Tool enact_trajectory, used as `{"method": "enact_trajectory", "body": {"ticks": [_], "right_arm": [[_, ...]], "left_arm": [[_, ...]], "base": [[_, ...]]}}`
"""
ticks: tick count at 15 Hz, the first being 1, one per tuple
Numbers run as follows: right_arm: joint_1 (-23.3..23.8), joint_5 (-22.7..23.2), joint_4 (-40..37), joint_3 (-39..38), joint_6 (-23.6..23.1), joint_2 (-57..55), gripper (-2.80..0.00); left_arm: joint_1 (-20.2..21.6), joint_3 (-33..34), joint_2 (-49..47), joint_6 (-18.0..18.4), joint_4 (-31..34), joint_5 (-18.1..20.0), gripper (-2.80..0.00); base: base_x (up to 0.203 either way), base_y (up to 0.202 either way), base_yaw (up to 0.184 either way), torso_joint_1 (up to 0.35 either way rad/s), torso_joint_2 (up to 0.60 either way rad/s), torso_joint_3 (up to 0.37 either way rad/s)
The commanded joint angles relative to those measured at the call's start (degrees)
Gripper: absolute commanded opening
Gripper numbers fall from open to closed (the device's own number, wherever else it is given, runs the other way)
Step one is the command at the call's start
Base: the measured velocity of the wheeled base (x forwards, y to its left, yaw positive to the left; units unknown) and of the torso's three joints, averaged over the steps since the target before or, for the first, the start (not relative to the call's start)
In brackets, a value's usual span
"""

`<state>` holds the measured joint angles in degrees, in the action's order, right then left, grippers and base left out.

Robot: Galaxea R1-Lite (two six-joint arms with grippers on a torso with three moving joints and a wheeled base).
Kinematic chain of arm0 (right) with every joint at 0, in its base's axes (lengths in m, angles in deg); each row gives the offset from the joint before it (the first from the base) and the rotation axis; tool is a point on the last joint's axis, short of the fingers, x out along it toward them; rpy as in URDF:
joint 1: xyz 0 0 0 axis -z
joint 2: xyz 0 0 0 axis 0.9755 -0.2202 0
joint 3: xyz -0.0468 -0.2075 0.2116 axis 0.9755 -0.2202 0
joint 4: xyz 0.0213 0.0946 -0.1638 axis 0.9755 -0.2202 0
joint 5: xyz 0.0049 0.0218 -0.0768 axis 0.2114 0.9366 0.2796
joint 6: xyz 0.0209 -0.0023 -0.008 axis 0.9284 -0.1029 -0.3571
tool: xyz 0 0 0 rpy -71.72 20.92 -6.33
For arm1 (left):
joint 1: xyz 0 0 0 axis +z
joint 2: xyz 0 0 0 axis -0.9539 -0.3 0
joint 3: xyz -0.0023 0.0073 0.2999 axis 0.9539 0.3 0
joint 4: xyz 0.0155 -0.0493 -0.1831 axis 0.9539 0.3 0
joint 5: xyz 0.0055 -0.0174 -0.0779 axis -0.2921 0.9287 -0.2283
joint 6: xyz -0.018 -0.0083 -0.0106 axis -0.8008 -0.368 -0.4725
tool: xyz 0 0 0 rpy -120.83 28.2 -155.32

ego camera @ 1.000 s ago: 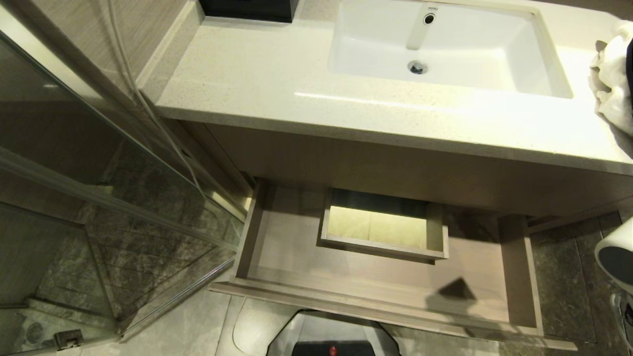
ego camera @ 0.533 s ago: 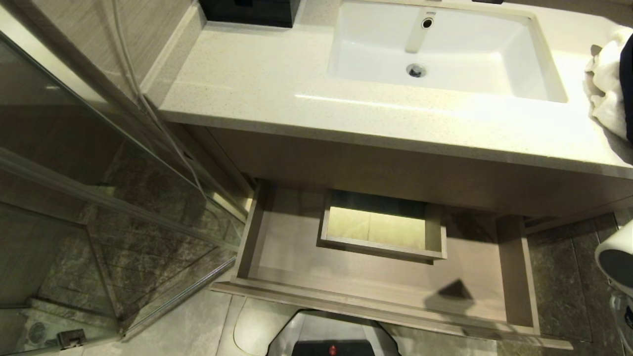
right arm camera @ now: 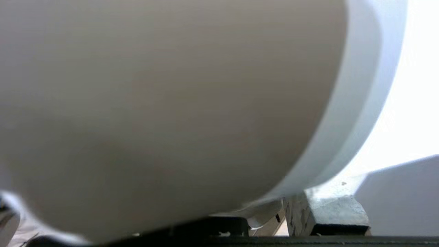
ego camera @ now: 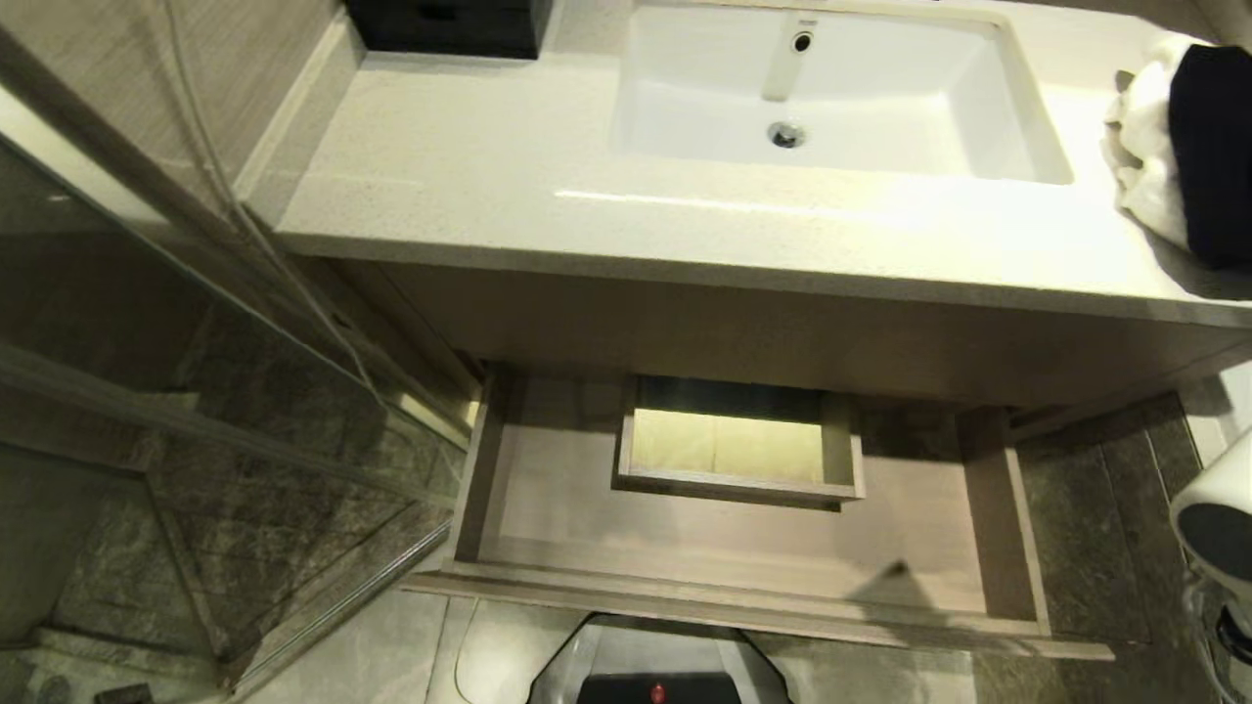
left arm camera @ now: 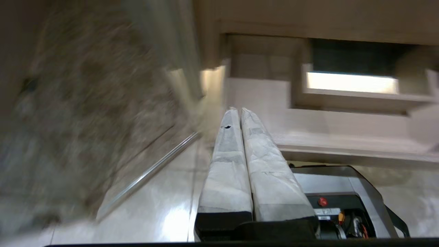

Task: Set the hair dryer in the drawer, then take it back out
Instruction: Place it on the countertop

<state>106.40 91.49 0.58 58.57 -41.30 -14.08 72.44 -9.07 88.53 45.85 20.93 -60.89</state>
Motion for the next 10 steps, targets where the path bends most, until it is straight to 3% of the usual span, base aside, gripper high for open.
{"method": "enact_trajectory", "body": {"ticks": [1,7,10], "right_arm": [[-0.12,0.32,-0.10,-0.30,-0.29,0.13,-2.80],[-0.12,0.15,-0.62,-0.38,-0.99,0.04,-2.80],[-0.12,0.23,-0.76,-0.38,-1.14,0.13,-2.80]], "left_arm": [[0.01,0.00,0.00,0.00,0.04,0.01,-2.80],[0.01,0.09,0.00,0.00,0.04,0.01,-2.80],[0.01,0.09,0.00,0.00,0.04,0.01,-2.80]], "base": [[0.002,0.005,-0.171,0.002,-0.01,0.003],[-0.001,0.008,-0.171,0.003,0.00,0.002],[-0.001,0.001,-0.075,0.003,0.00,0.002]]}}
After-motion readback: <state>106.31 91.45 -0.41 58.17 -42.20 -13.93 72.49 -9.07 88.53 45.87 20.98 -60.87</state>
